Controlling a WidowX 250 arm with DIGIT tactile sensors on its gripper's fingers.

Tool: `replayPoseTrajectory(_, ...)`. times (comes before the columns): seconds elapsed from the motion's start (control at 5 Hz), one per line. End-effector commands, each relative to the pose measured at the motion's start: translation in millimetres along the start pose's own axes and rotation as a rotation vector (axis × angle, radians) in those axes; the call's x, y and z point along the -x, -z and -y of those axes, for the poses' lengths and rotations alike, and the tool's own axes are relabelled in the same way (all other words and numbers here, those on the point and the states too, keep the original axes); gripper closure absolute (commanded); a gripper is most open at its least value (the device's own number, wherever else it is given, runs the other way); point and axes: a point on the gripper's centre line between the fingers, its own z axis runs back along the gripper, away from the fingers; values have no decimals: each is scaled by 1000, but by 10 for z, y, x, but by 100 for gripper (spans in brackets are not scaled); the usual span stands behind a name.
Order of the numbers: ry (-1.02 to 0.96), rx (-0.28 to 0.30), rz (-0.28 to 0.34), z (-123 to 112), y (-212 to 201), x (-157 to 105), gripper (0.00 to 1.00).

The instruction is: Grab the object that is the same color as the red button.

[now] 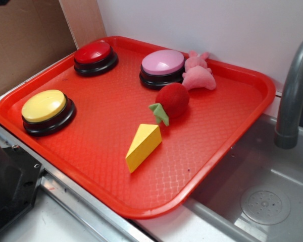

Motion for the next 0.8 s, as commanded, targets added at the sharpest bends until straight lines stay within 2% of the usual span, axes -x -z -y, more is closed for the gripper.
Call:
replayPoseTrajectory(0.0,0,0,0,0,0,0,0)
replayPoseTrajectory(0.2,47,-1,30,152,-44,-140,0)
replayPoseTrajectory(0.4,-5,-24,63,336,88,-338,0)
replayPoseTrajectory(0.6,-22,-52,101,481,243,-637,0)
